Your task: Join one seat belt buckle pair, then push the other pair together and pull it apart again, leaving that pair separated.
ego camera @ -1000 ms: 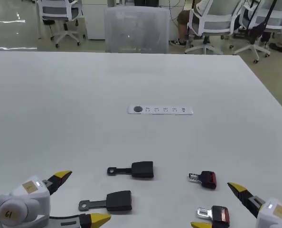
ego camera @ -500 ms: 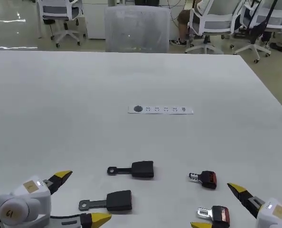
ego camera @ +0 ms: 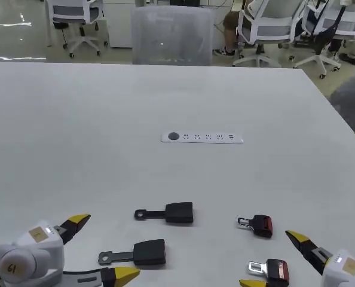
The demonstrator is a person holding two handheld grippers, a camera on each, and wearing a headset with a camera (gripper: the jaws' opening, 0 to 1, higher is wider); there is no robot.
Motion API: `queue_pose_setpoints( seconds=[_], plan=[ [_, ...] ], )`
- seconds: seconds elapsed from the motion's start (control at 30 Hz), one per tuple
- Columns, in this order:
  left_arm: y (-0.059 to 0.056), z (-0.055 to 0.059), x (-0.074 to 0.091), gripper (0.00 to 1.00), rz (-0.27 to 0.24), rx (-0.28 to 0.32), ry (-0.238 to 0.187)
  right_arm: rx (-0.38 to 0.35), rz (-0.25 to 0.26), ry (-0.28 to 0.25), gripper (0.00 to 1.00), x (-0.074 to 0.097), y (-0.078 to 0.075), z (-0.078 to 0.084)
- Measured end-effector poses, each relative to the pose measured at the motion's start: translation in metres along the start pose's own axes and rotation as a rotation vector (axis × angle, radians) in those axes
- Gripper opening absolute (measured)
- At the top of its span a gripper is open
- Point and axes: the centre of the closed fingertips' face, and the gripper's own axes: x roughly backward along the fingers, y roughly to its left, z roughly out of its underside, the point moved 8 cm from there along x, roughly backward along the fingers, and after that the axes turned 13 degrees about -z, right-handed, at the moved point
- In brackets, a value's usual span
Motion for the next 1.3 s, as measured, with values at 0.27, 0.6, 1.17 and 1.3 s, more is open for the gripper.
queue_pose_setpoints(
  seconds=[0.27, 0.6, 1.17, 1.3],
  plan=[
    [0.000, 0.000, -0.001, 1.00, 0.000, 0.006, -0.001, -0.002, 0.000, 0.003, 0.98, -0.001, -0.001, 0.000],
    [0.001, 0.001, -0.002, 1.00, 0.002, 0.010, -0.001, -0.002, 0.001, 0.007, 0.97, -0.001, -0.002, 0.000],
    [0.000, 0.005, -0.010, 1.00, 0.016, 0.002, 0.028, -0.005, 0.000, 0.037, 0.96, 0.004, -0.011, 0.007],
    [-0.003, 0.008, -0.015, 0.99, 0.028, -0.009, 0.045, -0.004, -0.004, 0.050, 0.96, 0.004, -0.014, 0.009]
  ],
)
